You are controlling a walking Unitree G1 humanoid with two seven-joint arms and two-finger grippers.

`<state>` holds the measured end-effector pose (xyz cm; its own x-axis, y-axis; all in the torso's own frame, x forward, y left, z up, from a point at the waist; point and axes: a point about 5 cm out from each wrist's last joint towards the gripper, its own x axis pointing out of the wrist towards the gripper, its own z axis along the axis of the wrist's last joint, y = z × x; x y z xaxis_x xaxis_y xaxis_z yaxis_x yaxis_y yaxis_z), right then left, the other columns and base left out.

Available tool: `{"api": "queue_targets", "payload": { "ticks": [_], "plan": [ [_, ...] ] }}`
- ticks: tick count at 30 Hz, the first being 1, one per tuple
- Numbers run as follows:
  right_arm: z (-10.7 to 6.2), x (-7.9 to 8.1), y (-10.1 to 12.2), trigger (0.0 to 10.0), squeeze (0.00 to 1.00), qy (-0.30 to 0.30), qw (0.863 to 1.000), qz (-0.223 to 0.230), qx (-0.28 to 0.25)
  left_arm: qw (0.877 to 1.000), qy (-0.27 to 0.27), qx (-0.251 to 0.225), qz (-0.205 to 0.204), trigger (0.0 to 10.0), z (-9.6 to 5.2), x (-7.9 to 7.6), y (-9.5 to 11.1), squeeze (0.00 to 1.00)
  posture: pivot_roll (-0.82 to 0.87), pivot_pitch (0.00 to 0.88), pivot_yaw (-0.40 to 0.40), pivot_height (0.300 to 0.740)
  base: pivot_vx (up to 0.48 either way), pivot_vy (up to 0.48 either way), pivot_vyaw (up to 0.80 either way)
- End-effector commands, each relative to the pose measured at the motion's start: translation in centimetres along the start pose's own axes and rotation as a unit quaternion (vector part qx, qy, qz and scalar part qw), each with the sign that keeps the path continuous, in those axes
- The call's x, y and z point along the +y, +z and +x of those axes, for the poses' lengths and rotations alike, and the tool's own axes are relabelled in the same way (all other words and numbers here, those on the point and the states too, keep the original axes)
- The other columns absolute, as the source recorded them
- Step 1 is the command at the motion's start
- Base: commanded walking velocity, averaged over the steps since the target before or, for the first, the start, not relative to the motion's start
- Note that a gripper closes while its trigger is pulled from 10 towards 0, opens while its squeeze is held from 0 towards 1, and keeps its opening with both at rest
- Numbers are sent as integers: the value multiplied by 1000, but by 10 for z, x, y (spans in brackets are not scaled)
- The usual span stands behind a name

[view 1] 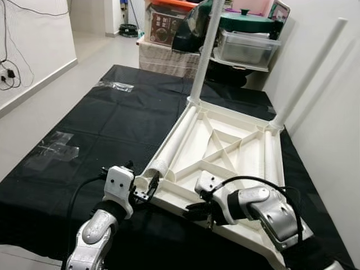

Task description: Building children table

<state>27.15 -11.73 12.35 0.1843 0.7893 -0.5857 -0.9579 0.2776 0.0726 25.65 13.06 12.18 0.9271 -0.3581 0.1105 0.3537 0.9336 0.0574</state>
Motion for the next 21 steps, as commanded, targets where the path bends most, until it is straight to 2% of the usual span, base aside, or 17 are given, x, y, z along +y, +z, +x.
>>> {"api": "queue_targets", "payload": {
  "ticks": [1, 2, 8, 10, 12, 15, 17, 20, 21],
  "plan": [
    [3, 11, 18, 0, 0, 45, 997, -53, -33, 1000, -8, 4, 2, 10000, 0, -2, -3, 0, 52, 0, -146, 740, 0, 0, 0],
    [2, 9, 17, 10000, 1000, 33, 997, -58, -25, 1000, -7, 4, 2, 10000, 0, -2, -3, 0, 53, 0, -144, 740, 0, 0, 0],
    [-1, 7, 24, 10000, 1000, 29, 998, -48, -39, 1000, -7, 5, 2, 10000, 0, -2, -3, 0, 50, 0, -142, 740, 0, 0, 0],
    [-2, 5, 30, 10000, 1000, 26, 997, -43, -54, 1000, -7, 5, 1, 10000, 0, -3, -3, 0, 50, 0, -142, 740, 0, 0, 0],
    [-5, 3, 43, 10000, 1000, 19, 995, -35, -93, 1000, -9, 4, 0, 10000, 0, -4, -3, 0, 48, 0, -140, 740, 0, 0, 0],
    [-6, 1, 48, 10000, 1000, 14, 993, -33, -109, 1000, -9, 3, 0, 10000, 1, -4, -2, 0, 48, 0, -138, 740, 0, 0, 0],
    [-17, -17, 66, 10000, 1000, -62, 984, -38, -160, 1000, -6, 0, 1, 10000, 1, -2, -1, 0, 47, 0, -138, 740, 0, 0, 0],
    [-22, -25, 72, 10000, 1000, -96, 978, -42, -179, 1000, -4, -1, 2, 10000, 1, -1, -1, 0, 47, 0, -138, 740, 0, 0, 0],
    [-31, -41, 80, 10000, 1000, -168, 964, -48, -201, 1000, 0, -4, 2, 10000, 1, 0, 0, 0, 42, 0, -135, 740, 0, 0, 0]
  ]
}}
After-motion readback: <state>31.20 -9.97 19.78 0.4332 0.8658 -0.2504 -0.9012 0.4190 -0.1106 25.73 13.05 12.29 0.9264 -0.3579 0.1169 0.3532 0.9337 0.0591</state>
